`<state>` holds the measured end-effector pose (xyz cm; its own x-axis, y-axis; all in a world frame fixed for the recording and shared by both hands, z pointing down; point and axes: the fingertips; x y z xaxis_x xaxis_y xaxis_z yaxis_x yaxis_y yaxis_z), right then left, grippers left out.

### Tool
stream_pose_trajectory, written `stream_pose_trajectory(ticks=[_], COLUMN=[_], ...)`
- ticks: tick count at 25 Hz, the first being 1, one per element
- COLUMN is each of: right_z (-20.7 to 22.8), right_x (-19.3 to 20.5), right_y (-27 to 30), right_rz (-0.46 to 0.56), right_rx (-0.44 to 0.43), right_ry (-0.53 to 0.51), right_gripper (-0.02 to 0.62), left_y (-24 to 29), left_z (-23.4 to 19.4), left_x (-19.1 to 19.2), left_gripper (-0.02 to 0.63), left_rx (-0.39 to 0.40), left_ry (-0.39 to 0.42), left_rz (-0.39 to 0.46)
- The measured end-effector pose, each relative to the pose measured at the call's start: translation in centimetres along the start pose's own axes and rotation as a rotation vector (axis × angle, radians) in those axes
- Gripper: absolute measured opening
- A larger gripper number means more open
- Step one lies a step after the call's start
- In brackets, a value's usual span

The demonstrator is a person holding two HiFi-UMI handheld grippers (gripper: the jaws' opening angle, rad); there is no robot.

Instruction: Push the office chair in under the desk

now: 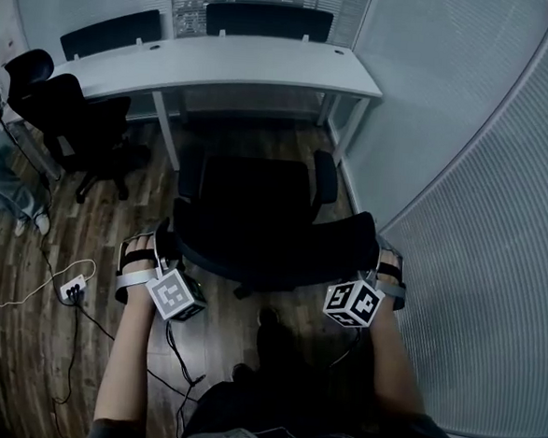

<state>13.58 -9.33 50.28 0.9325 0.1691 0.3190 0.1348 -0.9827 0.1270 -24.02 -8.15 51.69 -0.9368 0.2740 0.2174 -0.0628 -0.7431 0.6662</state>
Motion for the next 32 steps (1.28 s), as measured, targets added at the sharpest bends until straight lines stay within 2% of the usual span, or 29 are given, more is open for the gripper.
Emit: stream_pose_trajectory(ticks=[5, 10, 15, 19, 25, 32], right_z=[0.2, 0.7, 1.0, 1.4, 0.8, 0.6], right_x=[0.4, 0.8, 1.6, 0.6, -2.2, -5.2], right_y=[5.1, 6.3, 10.4, 14.3, 19.9, 25.1], right_rz=[0.014, 0.031, 0.014, 0.027, 0.051, 0.077], right_rx=[-0.014, -0.032, -0.042, -0.042, -0.05, -0.063], right_ry=[-0.001, -0.016, -0.035, -0.04, -0.049, -0.063], right_gripper=[0.276, 0.276, 0.276, 0.275, 0.268, 0.259], left_y=[3.9, 3.8, 5.5, 8.2, 12.9, 17.0], left_z=[-2.3, -2.6, -3.1, -5.5, -9.3, -13.1], left_x=[-2.6, -3.2, -5.1, -5.8, -4.9, -4.0], left_gripper=[0.232, 0.23, 0.23, 0.229, 0.224, 0.222], left_rx=[0.015, -0.029, 0.004, -0.002, -0.001, 0.034], left_ry=[-0.013, 0.014, -0.015, -0.016, -0.03, -0.05], left_rz=[0.005, 0.03, 0.04, 0.01, -0.077, -0.142])
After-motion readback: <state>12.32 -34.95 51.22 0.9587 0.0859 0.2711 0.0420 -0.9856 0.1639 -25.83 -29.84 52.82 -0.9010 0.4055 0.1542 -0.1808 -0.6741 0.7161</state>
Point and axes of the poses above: the fingertips, and each gripper's own axes: y forward along the fingers, z to its right, x out of its underside, and after that the axes turned 15 degrees about x, right-handed
